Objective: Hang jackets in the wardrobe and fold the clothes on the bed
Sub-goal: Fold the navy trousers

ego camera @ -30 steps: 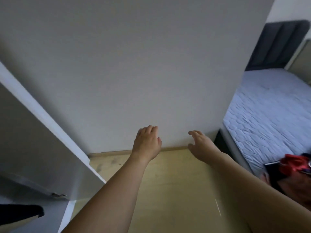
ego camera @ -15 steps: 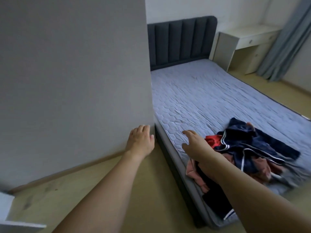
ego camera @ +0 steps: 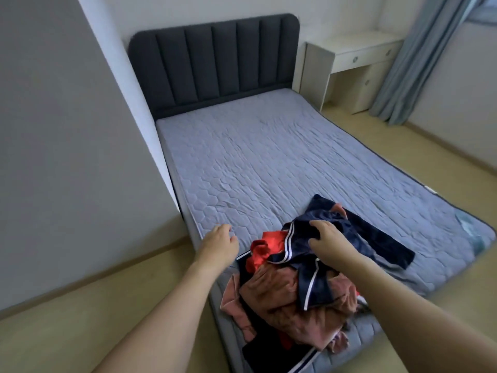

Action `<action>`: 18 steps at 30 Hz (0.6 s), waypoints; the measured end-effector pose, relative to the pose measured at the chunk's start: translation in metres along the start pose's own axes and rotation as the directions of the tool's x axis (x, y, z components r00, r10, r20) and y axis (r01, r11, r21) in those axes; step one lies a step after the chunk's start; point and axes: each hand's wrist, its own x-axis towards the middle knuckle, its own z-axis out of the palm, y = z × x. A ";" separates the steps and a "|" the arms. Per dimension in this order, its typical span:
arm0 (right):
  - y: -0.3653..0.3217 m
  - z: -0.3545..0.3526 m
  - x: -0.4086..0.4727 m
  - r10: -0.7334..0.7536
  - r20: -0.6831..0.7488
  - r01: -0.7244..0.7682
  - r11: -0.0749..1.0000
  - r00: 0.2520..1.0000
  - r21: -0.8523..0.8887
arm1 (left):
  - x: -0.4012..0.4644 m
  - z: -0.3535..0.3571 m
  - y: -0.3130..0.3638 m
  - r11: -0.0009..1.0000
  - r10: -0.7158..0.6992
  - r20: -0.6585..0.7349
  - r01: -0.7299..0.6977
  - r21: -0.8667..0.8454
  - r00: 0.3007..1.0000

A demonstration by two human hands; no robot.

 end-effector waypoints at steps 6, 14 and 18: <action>0.133 -0.082 0.114 0.028 0.090 -0.027 1.000 0.996 -0.017 | 0.089 0.082 0.128 0.986 -0.133 0.092 0.141 -0.084 0.987; 0.266 -0.144 0.237 0.089 0.172 -0.083 0.996 0.981 -0.039 | 0.184 0.166 0.236 0.958 -0.234 0.189 0.260 -0.122 0.954; 0.331 -0.083 0.326 0.038 0.264 -0.034 0.999 0.964 -0.018 | 0.256 0.261 0.228 0.944 -0.286 0.236 0.315 -0.098 0.929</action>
